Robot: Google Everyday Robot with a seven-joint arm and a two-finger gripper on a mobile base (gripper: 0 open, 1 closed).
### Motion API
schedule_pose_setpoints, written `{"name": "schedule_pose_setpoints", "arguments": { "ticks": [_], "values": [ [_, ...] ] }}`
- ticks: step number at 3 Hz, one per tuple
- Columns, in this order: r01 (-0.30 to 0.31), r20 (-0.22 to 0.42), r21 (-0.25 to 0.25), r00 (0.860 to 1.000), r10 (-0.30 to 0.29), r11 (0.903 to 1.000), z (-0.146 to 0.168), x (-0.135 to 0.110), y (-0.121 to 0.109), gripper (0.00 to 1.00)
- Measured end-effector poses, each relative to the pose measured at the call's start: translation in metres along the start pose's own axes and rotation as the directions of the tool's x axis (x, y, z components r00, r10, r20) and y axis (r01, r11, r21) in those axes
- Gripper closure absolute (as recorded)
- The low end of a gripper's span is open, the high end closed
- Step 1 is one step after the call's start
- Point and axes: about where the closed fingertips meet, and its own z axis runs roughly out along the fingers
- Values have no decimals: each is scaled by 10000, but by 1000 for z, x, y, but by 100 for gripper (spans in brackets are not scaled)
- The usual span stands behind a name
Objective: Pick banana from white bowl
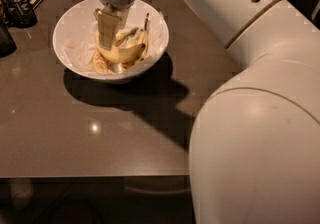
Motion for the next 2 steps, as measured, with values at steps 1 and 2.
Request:
{"name": "schedule_pose_setpoints", "arguments": {
  "ticks": [1,2],
  "values": [
    [-533,-218,-207,9984,529,9984,15,6,-10,47],
    [-876,-385,-309,9955,864,9957,26,11,-17,44]
  ]
}}
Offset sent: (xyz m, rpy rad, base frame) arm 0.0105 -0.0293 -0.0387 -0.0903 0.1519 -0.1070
